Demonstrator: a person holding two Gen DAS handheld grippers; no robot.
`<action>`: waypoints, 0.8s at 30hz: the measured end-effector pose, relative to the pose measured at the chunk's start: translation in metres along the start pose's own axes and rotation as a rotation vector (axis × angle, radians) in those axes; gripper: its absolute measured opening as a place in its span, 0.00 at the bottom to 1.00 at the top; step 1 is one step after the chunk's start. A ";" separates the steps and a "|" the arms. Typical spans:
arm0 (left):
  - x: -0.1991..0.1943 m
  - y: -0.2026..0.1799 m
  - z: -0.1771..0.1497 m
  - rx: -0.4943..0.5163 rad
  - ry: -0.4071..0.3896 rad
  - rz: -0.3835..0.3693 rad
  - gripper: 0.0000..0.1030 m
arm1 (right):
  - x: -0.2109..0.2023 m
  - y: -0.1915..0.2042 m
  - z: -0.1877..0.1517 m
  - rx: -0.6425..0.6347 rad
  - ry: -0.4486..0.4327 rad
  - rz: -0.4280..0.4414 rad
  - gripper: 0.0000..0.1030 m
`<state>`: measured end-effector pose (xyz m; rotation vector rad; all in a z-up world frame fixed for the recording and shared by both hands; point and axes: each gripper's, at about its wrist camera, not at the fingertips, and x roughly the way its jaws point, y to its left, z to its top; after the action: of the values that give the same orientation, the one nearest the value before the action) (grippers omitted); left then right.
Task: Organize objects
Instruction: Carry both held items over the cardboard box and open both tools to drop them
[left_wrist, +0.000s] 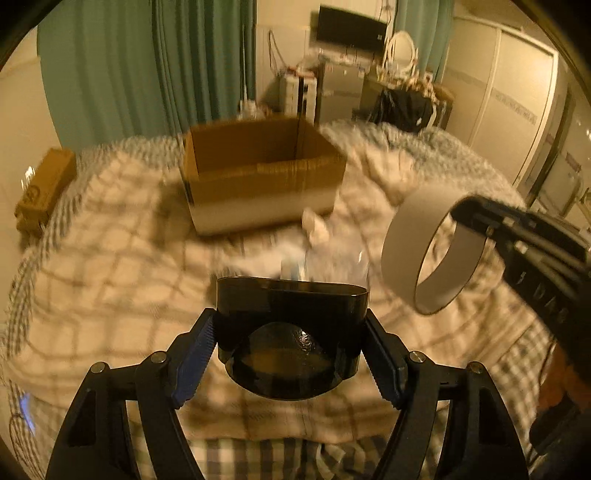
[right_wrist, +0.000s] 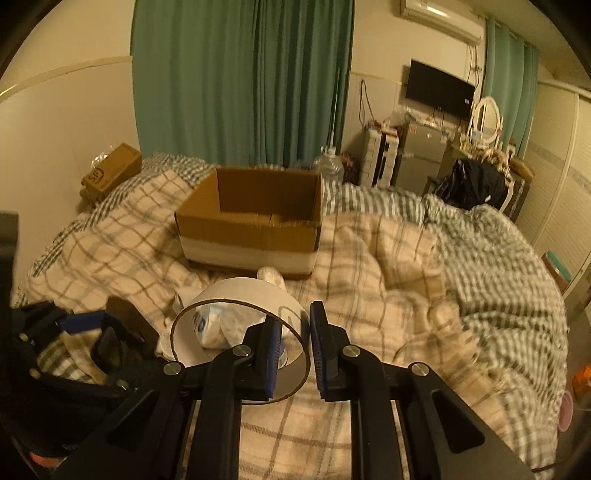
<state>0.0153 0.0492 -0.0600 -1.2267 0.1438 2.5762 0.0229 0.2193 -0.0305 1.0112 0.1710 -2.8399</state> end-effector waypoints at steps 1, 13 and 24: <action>-0.004 0.000 0.006 0.007 -0.017 0.004 0.75 | -0.004 0.001 0.006 -0.002 -0.012 0.002 0.15; 0.000 0.027 0.107 0.026 -0.146 0.059 0.75 | -0.005 0.004 0.095 -0.081 -0.134 -0.011 0.15; 0.077 0.059 0.179 0.023 -0.126 0.103 0.75 | 0.076 -0.005 0.164 -0.097 -0.120 -0.008 0.14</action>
<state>-0.1820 0.0465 -0.0082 -1.0723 0.2150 2.7229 -0.1377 0.1946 0.0478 0.8213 0.2978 -2.8581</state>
